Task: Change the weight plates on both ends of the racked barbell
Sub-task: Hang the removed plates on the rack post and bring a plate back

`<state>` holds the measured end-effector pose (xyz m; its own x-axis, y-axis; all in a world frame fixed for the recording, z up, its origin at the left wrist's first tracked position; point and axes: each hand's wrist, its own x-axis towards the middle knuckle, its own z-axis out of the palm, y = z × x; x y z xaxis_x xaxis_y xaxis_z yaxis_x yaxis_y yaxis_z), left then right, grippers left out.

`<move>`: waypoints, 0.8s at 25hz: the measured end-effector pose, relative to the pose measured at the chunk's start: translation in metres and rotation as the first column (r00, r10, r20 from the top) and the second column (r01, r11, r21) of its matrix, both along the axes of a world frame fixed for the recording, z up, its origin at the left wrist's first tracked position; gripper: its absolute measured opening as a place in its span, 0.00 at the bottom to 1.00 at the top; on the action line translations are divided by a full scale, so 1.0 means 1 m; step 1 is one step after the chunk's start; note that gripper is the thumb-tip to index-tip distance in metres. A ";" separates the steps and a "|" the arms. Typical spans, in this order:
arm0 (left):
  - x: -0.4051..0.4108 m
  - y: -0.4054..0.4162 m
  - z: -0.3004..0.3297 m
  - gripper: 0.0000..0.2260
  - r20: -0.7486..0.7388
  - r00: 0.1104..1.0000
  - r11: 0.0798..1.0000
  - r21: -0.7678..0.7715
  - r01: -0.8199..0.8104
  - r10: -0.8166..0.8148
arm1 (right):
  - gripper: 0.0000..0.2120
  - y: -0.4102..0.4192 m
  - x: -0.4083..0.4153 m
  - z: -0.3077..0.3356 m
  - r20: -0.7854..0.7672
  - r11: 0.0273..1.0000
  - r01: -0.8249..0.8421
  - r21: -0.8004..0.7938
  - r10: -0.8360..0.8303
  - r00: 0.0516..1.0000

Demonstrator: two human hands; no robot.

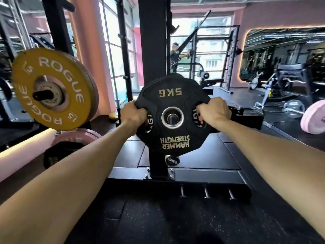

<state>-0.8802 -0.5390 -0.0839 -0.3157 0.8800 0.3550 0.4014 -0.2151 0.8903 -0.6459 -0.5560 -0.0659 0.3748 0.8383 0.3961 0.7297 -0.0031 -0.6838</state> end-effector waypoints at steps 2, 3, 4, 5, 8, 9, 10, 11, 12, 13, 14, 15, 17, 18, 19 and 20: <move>0.003 0.010 0.047 0.08 0.001 1.000 0.999 -0.010 -0.030 0.030 | 0.09 0.019 0.003 0.046 -0.016 1.000 -0.010 -0.017 0.010 1.000; 0.003 0.012 0.068 0.08 0.011 0.999 0.999 -0.015 -0.038 0.039 | 0.09 0.026 0.003 0.067 -0.014 1.000 -0.021 -0.019 0.021 1.000; 0.002 0.012 0.084 0.07 0.005 0.999 0.999 -0.013 -0.043 0.043 | 0.09 0.031 0.002 0.082 -0.011 0.999 -0.032 -0.013 0.032 0.999; 0.002 0.015 0.115 0.06 -0.007 0.998 0.998 -0.014 -0.058 0.057 | 0.10 0.039 0.002 0.110 -0.016 0.999 -0.035 -0.007 0.035 0.999; 0.001 0.013 0.213 0.10 -0.056 0.994 0.995 -0.036 -0.092 0.089 | 0.09 0.052 -0.006 0.197 -0.042 0.998 -0.059 -0.004 0.059 0.997; -0.003 0.015 0.245 0.11 -0.065 0.993 0.995 -0.032 -0.099 0.097 | 0.08 0.055 -0.009 0.229 -0.046 0.998 -0.065 0.004 0.065 0.997; -0.008 0.018 0.277 0.09 -0.058 0.993 0.994 -0.021 -0.105 0.103 | 0.08 0.058 -0.013 0.261 -0.054 0.997 -0.071 0.010 0.072 0.996; -0.014 0.020 0.308 0.05 -0.047 0.992 0.993 -0.001 -0.115 0.115 | 0.09 0.060 -0.018 0.293 -0.054 0.997 -0.076 0.016 0.077 0.996; -0.020 0.022 0.336 0.05 -0.043 0.991 0.992 0.008 -0.123 0.123 | 0.10 0.063 -0.022 0.322 -0.055 0.996 -0.080 0.026 0.082 0.995; -0.025 0.023 0.362 0.06 -0.053 0.990 0.991 0.007 -0.130 0.130 | 0.11 0.066 -0.027 0.350 -0.051 0.996 -0.087 0.033 0.088 0.995; -0.031 0.023 0.393 0.05 -0.063 0.988 0.991 0.009 -0.137 0.137 | 0.11 0.069 -0.033 0.382 -0.048 0.995 -0.094 0.039 0.095 0.994; -0.037 0.023 0.423 0.06 -0.066 0.988 0.990 0.008 -0.138 0.139 | 0.11 0.071 -0.040 0.411 -0.053 0.994 -0.102 0.046 0.104 0.993; -0.047 0.022 0.480 0.08 -0.069 0.985 0.987 0.021 -0.159 0.160 | 0.11 0.074 -0.053 0.465 -0.054 0.990 -0.122 0.073 0.126 0.991; -0.054 0.021 0.504 0.09 -0.079 0.980 0.983 0.035 -0.179 0.181 | 0.12 0.075 -0.060 0.489 -0.047 0.988 -0.134 0.079 0.138 0.989; -0.062 0.020 0.524 0.08 -0.081 0.977 0.980 0.045 -0.192 0.195 | 0.12 0.076 -0.069 0.509 -0.042 0.985 -0.149 0.081 0.153 0.987; -0.070 0.020 0.540 0.07 -0.081 0.976 0.979 0.055 -0.197 0.201 | 0.11 0.076 -0.078 0.525 -0.040 0.983 -0.159 0.089 0.163 0.986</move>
